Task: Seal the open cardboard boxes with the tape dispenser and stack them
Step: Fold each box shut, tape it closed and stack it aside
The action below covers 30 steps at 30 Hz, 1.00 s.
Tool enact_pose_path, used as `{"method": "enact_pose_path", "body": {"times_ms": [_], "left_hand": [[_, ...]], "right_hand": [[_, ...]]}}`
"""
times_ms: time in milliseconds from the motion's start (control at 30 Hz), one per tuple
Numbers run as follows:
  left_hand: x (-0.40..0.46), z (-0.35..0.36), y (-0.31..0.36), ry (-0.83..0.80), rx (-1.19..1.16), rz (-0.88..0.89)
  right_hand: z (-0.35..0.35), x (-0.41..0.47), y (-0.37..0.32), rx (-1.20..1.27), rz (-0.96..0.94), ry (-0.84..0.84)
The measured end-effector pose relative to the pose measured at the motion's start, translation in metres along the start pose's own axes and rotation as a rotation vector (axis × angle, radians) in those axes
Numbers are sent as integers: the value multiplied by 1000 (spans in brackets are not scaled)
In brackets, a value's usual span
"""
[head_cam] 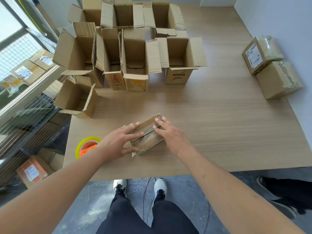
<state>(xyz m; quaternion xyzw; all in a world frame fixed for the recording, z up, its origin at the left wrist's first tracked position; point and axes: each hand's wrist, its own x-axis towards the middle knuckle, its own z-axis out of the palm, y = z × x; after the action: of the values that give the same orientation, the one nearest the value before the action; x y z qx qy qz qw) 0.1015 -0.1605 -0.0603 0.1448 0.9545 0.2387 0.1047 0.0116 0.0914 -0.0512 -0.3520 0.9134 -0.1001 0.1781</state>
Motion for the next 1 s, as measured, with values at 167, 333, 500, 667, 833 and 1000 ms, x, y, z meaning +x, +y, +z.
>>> {"method": "enact_pose_path", "body": {"times_ms": [167, 333, 500, 667, 833, 1000], "left_hand": [[-6, 12, -1, -27, -58, -52], [-3, 20, 8, 61, -25, -64], [3, 25, 17, 150, -4, -61], [0, 26, 26, 180, -92, -95], [-3, 19, 19, 137, -119, -67], [-4, 25, 16, 171, -97, -70]], "right_hand": [[11, 7, 6, 34, -41, 33], [15, 3, 6, -72, -62, -30], [29, -10, -17, -60, -121, 36], [37, -13, -21, -12, -131, 70], [42, -10, -19, -31, -172, 142], [52, -15, -18, -138, -186, 165]]}}
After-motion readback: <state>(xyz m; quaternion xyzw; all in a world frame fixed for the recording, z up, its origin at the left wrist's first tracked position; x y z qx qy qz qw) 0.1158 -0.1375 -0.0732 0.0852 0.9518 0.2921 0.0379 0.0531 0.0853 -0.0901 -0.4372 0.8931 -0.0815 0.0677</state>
